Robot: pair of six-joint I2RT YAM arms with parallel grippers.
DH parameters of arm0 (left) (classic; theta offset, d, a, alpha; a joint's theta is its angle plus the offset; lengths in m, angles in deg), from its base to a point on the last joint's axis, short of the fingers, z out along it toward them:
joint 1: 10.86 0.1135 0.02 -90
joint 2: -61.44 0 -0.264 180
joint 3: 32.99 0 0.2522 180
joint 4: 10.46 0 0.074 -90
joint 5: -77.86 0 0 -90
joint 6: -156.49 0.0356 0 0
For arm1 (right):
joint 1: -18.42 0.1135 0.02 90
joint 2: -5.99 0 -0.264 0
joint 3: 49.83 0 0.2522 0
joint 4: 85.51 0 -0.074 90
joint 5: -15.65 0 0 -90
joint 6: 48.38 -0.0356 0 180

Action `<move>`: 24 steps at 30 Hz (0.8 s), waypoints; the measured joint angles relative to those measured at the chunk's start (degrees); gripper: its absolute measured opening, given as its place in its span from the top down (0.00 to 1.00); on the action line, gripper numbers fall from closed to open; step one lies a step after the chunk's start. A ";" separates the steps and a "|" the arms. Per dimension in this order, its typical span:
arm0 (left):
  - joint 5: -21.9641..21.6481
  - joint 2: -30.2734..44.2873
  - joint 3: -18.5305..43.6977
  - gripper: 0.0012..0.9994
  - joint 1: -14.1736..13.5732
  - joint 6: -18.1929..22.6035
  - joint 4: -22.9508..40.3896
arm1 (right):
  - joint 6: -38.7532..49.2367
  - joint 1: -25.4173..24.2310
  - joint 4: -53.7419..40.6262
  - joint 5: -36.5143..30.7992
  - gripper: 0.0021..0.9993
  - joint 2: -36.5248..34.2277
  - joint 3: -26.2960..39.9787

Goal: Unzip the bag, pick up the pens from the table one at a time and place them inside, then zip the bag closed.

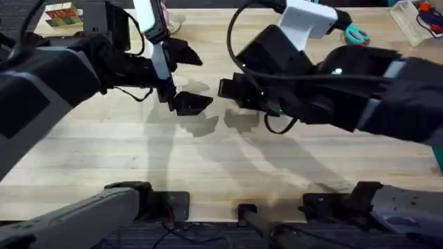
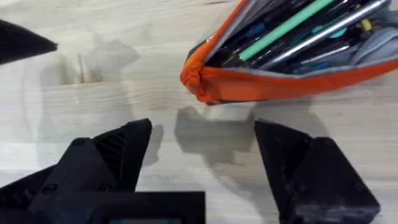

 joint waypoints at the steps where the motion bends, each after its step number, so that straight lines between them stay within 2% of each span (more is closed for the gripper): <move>1: 0.00 0.00 0.00 0.01 0.00 0.00 0.00 | 0.00 0.00 0.39 -0.21 0.00 -0.55 0.00; 24: 0.00 0.00 0.00 0.01 0.00 0.00 0.00 | -0.39 0.00 8.12 -5.05 0.00 -8.63 0.00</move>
